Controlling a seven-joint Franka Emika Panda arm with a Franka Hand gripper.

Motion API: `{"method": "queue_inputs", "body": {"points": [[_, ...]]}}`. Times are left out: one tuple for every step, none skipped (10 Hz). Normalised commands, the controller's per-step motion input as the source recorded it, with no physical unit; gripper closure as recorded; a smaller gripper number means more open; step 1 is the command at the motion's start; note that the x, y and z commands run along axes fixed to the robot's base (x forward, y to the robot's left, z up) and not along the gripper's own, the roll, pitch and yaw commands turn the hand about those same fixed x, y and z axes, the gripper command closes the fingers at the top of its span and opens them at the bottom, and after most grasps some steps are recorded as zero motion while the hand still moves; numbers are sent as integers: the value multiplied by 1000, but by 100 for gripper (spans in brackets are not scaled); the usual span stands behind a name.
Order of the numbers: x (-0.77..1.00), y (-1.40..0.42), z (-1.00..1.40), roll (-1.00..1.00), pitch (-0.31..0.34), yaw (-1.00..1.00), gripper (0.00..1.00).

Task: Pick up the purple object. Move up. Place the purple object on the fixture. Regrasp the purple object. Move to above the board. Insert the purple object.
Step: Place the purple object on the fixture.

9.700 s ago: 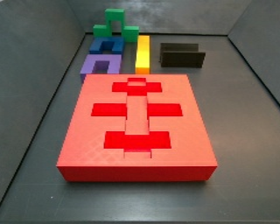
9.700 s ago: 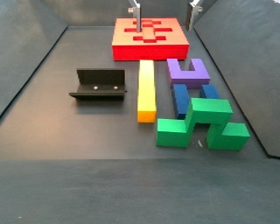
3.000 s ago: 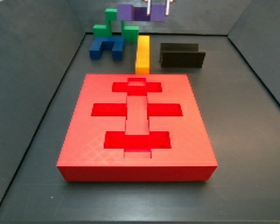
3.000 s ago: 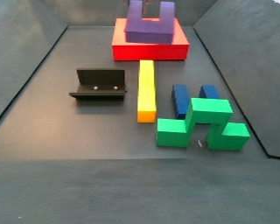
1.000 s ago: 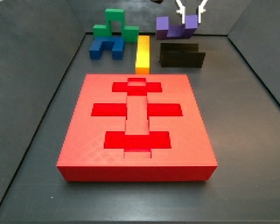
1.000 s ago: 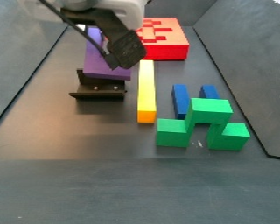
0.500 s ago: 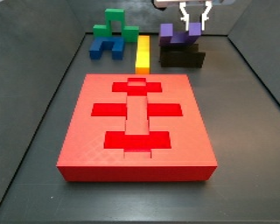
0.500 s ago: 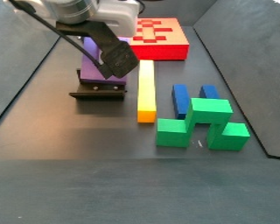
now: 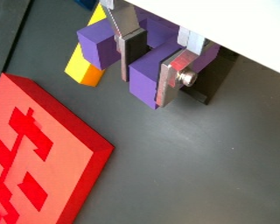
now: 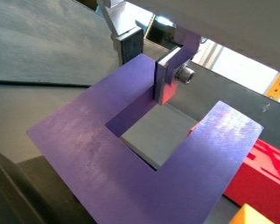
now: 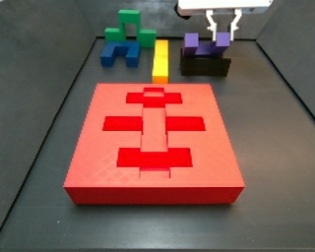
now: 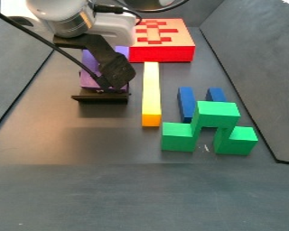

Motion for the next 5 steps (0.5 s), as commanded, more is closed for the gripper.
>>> {"method": "queue_inputs", "body": {"points": [[634, 63, -123, -97, 54, -31, 100], [566, 91, -131, -69, 34, -29, 100], [451, 111, -254, 0, 0, 0, 100], [300, 66, -277, 31, 0, 0, 100], [163, 60, -286, 129, 0, 0, 100]]}}
